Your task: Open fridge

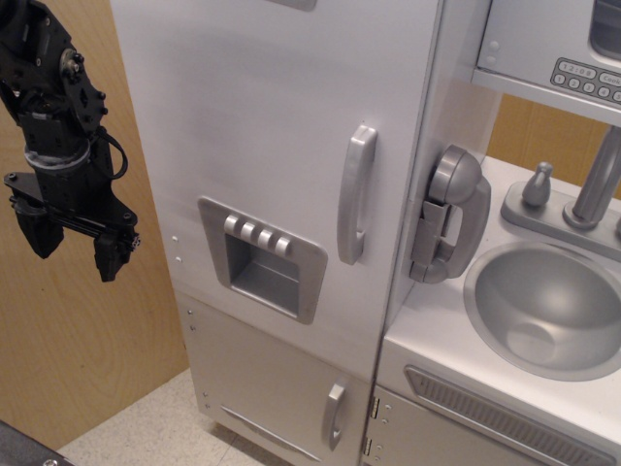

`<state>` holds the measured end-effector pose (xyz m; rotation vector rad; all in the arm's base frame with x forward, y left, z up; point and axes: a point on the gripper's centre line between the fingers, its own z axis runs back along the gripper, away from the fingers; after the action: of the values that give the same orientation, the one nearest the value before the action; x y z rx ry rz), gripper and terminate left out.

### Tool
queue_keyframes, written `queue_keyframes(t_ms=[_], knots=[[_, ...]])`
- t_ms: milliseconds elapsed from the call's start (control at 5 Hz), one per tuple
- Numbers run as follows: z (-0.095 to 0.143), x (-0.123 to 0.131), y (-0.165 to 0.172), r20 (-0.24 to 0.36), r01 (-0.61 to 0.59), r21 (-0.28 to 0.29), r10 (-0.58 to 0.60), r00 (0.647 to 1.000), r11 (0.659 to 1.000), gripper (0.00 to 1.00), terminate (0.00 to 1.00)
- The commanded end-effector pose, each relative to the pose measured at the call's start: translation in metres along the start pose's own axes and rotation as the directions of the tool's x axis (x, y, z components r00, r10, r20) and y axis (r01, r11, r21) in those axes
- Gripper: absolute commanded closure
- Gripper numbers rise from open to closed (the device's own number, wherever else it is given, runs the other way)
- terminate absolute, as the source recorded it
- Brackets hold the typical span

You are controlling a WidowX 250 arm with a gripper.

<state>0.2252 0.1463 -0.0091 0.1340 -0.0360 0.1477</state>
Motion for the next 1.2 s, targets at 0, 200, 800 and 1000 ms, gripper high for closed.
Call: queue_keyframes(t_ms=[0,200,800,1000], knots=[[0.0,0.0,0.0,0.0,0.0,0.0,0.0,1.0,1.0,0.0,0.0],[0.016,0.005,-0.031,0.055,-0.027,-0.089,0.032,0.998,0.996,0.0,0.0],[0.086,0.018,-0.126,0.152,0.169,-0.208,-0.139,0.979,0.963,0.0,0.0],[0.096,0.028,-0.147,0.207,0.218,-0.222,-0.172,0.963,0.95,0.0,0.0]])
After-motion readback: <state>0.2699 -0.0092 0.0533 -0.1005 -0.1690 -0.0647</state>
